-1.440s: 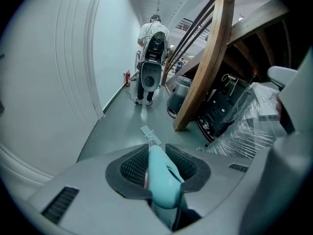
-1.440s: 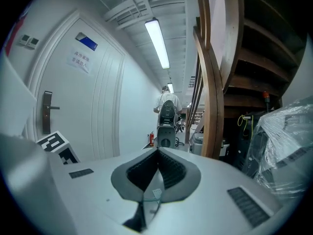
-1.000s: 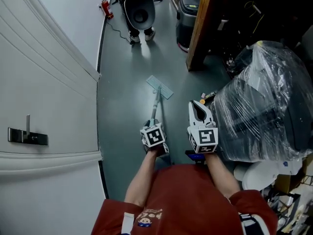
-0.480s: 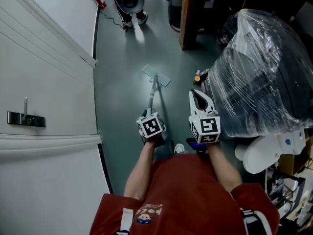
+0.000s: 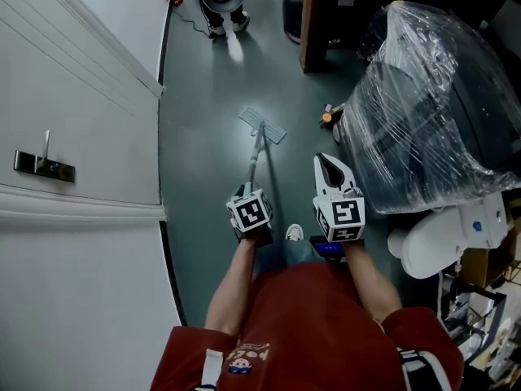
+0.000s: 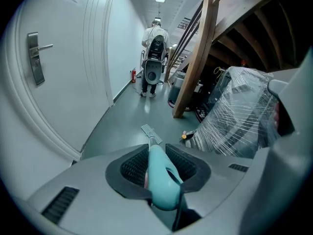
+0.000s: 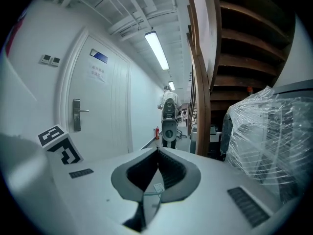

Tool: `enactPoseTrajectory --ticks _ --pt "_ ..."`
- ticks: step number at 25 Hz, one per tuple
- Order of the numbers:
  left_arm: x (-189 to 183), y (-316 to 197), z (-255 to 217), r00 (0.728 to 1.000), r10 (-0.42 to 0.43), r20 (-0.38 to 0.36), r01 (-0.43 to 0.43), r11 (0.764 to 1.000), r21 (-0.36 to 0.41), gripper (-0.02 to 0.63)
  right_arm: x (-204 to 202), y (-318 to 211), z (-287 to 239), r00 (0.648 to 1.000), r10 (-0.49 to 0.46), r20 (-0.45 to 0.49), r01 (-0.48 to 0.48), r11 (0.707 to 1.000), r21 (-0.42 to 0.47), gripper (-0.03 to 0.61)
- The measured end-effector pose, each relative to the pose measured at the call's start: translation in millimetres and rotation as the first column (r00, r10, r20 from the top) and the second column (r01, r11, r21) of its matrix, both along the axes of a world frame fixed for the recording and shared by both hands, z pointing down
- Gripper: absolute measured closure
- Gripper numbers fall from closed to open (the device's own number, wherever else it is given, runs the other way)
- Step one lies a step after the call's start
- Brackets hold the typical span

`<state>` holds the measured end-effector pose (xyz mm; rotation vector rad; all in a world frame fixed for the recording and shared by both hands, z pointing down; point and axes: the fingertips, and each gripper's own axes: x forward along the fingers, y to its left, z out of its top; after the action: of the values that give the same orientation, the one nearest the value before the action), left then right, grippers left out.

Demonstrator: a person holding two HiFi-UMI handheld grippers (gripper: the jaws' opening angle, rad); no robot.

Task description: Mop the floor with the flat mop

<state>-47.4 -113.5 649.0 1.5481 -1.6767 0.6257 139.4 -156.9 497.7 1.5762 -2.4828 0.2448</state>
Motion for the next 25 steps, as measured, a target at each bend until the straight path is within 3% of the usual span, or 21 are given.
enactPoseTrajectory --ticks 17,25 --pt "-40 150 5 1.0 0.01 -0.01 -0.01 1.0 -0.019 0.492 -51 143 -1 0.999 0.002 -0.04 -0.002 1.0 0.001 0.56" --pt "-49 210 14 0.997 -0.022 -0.069 0.021 1.0 -0.017 0.494 -64 206 -5 0.997 0.004 -0.071 -0.003 1.0 0.018 0.56"
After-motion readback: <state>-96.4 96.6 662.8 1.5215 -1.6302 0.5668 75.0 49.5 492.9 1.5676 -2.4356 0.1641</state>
